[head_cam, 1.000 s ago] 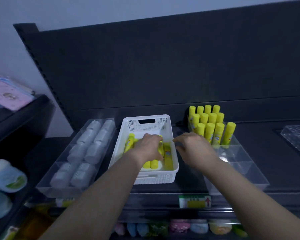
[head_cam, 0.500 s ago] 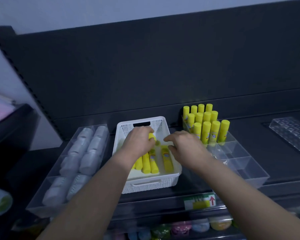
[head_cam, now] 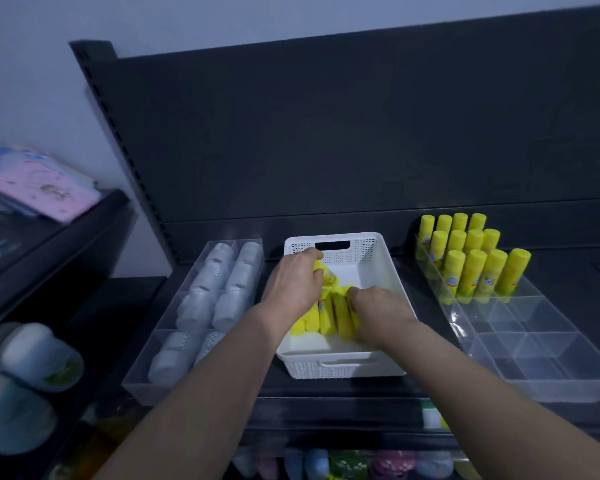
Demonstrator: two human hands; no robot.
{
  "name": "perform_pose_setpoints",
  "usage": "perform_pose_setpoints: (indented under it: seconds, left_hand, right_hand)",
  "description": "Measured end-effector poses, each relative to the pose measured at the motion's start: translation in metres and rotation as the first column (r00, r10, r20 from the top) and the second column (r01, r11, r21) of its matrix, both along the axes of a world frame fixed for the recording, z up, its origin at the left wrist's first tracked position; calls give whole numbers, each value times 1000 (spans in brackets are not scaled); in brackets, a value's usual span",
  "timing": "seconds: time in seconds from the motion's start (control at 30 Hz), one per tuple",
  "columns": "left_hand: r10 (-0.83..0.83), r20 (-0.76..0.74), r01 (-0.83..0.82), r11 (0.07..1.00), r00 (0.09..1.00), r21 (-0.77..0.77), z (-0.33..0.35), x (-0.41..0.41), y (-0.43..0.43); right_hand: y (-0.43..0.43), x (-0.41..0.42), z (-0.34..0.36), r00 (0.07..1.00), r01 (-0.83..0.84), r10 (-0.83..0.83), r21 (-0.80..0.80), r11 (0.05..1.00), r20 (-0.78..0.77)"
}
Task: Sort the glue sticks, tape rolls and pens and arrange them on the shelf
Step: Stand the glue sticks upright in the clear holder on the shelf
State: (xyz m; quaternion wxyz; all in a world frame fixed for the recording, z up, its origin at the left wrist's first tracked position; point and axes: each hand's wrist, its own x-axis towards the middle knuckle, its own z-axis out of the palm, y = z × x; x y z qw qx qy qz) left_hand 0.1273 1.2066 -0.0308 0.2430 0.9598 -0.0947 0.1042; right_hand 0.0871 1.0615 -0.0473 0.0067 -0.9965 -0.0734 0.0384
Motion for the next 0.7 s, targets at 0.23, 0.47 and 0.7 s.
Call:
perform_pose_setpoints:
  seconds: [0.23,0.47,0.7]
  left_hand:
    - [-15,102,27,993,995,-112,17,-5,-10]
    - [-111,200,144,977,974,-157,44,-19,-67]
    - [-198,208,233,959,958,-161,56,-40,-150]
  right_hand:
    - [-18,0,28,967,121,-171,245,962,190]
    - [-74,-23,66,889,58,-242,428,902,390]
    - [-166,-57,79,848,133,-322,418,899,421]
